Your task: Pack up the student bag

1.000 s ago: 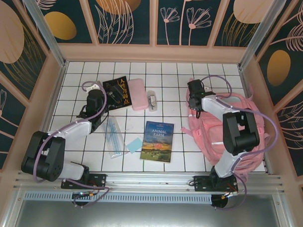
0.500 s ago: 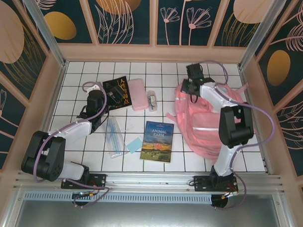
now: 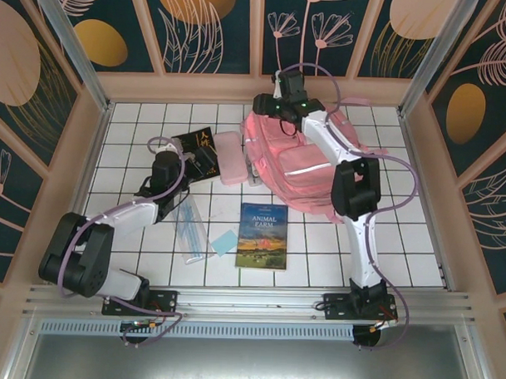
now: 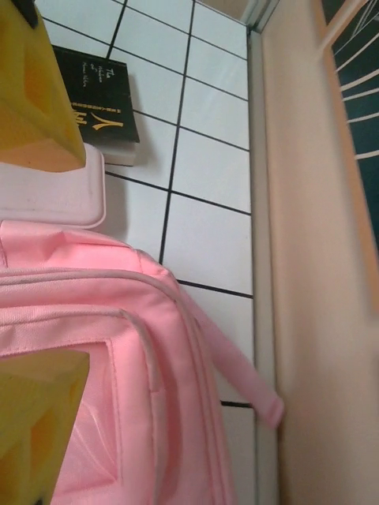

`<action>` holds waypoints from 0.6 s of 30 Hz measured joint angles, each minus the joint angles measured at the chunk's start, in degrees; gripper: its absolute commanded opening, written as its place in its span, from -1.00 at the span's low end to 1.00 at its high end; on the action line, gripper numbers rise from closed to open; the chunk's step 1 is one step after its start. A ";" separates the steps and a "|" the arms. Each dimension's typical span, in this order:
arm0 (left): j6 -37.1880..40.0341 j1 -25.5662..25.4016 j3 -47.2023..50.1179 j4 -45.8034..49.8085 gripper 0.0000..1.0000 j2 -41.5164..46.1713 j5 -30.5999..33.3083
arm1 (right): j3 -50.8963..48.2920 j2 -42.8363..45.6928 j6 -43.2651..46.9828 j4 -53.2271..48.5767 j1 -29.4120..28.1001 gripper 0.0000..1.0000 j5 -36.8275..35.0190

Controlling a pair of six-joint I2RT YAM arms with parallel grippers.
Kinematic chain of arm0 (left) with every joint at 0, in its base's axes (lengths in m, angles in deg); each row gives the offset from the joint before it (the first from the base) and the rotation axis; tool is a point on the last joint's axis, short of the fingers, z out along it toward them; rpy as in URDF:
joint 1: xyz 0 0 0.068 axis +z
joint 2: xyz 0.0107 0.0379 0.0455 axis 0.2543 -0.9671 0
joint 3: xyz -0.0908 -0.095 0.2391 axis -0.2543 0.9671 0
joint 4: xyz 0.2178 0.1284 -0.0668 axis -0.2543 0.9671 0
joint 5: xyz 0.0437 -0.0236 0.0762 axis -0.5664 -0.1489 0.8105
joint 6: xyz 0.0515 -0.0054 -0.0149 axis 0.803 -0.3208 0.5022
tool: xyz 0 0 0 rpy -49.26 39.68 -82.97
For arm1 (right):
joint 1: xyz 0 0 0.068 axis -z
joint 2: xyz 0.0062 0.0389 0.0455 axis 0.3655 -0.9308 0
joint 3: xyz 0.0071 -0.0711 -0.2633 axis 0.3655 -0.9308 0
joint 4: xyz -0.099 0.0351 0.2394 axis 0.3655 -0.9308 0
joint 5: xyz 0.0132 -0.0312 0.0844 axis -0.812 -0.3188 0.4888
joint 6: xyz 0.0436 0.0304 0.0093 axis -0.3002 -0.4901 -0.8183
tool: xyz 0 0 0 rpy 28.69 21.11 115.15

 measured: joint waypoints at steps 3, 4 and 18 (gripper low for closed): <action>-0.70 -2.71 -3.15 -0.39 0.97 -4.00 -1.53 | -6.95 6.56 0.72 0.33 1.07 0.30 -1.03; -0.90 -3.72 -4.33 -0.50 0.97 -5.22 -1.99 | -9.92 9.14 0.76 0.37 1.66 0.31 -1.51; -3.08 -16.33 -23.12 3.85 0.89 -23.87 -5.01 | -52.39 31.32 -0.15 5.09 29.31 0.37 -2.73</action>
